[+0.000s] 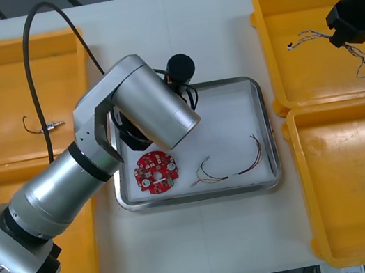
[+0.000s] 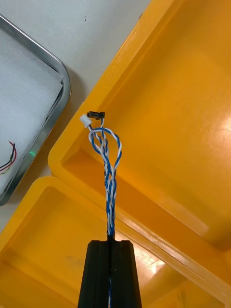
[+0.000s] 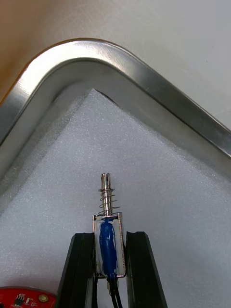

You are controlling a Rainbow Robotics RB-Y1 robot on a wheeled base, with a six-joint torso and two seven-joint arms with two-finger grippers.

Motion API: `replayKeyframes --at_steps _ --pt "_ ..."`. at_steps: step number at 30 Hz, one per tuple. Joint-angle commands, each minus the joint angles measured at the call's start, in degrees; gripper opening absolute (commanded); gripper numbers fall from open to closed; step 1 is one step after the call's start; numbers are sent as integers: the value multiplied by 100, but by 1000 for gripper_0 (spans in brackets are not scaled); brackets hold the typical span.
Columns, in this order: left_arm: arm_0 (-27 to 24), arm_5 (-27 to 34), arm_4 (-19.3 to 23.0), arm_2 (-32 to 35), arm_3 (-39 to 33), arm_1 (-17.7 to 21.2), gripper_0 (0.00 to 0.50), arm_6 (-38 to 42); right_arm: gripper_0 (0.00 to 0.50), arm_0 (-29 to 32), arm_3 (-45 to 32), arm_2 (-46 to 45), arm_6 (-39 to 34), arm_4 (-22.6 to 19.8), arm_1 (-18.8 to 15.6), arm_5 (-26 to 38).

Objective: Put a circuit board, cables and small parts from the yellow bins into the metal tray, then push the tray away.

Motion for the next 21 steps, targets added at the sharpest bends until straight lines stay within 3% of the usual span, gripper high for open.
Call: replayKeyframes --at_steps 1,4,11,15,17,21 --pt "16 -62 -82 -148 -35 -122 92 -236 0 11 -140 -214 183 0 -246 40" --pt "16 -70 -100 -157 -35 -122 170 -254 0 11 -148 -214 191 9 -246 40" --pt "16 -88 -126 -166 -35 -122 286 -280 0 2 -140 -214 191 0 -246 40" --pt "16 -123 -144 -166 -35 -104 387 -306 0 2 -140 -214 191 -9 -246 40" --pt "7 -123 -144 -166 -70 -87 486 -289 0 11 -140 -214 191 -26 -246 31" --pt "7 88 -170 -139 -307 -25 500 -254 0 2 -184 -214 191 -44 -246 31"
